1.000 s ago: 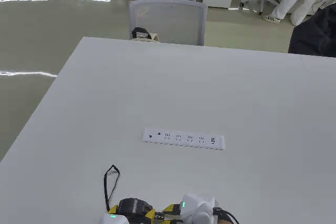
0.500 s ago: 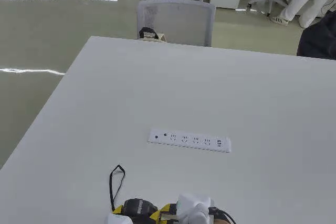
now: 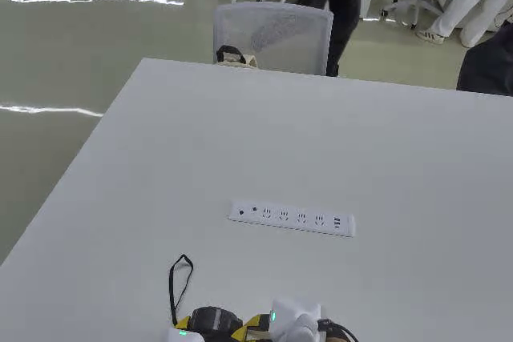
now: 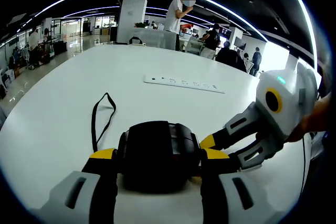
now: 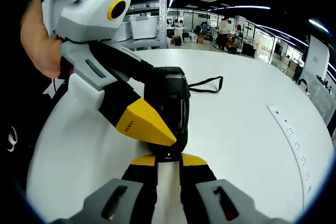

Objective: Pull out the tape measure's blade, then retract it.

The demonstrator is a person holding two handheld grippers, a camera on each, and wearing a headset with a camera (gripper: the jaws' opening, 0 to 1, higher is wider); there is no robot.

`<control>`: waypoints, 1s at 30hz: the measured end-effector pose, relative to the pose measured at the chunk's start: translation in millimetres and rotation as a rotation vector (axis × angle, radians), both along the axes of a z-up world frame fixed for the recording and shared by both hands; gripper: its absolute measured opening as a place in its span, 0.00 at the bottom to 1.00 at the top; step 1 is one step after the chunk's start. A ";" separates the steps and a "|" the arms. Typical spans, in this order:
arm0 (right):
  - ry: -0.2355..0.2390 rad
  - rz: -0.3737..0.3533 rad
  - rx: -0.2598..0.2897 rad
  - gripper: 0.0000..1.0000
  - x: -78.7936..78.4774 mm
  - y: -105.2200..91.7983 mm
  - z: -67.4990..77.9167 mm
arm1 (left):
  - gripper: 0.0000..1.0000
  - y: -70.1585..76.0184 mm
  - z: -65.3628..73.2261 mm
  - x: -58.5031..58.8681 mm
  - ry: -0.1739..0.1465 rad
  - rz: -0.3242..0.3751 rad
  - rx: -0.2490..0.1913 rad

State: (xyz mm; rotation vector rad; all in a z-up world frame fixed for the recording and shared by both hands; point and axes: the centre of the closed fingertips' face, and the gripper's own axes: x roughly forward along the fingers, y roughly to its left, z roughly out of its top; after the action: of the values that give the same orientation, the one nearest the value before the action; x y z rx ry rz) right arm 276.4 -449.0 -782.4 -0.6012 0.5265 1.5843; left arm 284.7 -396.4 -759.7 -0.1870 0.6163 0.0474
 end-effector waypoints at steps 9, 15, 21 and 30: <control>-0.011 -0.044 0.005 0.25 2.8 -2.6 5.3 | 0.62 -2.7 6.5 -1.5 0.009 -0.055 0.031; -0.008 -0.088 0.016 0.31 2.5 -8.8 12.1 | 0.65 -4.8 25.2 -1.8 -0.017 -0.123 0.059; -0.023 -0.117 0.017 0.36 -1.5 -16.6 18.7 | 0.67 -1.4 32.9 -5.5 -0.022 -0.158 0.064; -0.023 -0.196 0.018 0.45 -8.9 -35.3 30.2 | 0.74 -4.7 37.1 -13.6 -0.031 -0.267 0.099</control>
State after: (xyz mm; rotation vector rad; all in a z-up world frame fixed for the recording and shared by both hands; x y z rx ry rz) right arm 267.5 -484.3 -752.3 -0.5371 0.5368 1.3939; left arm 271.1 -401.1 -722.6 -0.0090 0.6019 -0.1820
